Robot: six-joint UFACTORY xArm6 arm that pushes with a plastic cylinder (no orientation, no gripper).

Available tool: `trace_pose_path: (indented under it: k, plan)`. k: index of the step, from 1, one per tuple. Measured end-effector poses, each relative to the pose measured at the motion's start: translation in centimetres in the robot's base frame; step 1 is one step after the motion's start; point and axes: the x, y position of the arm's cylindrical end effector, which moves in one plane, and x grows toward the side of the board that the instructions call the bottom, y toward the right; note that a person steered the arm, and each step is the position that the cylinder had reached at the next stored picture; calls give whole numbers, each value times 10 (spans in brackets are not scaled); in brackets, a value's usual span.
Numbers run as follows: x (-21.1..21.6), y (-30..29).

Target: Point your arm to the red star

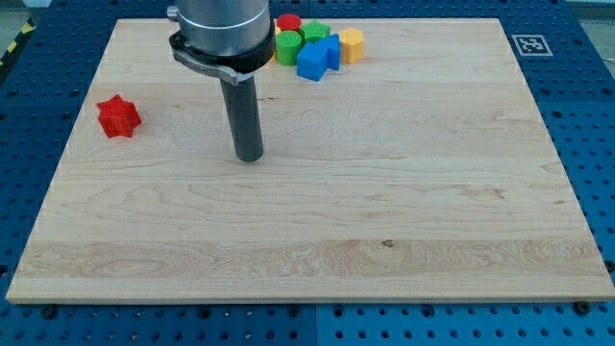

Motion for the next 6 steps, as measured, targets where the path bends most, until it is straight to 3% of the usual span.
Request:
trace_pose_path:
  k: [2,3,5,6]
  plan:
    - [-15,-27]
    - [-50,-47]
    - [-111,-177]
    - [-102,-230]
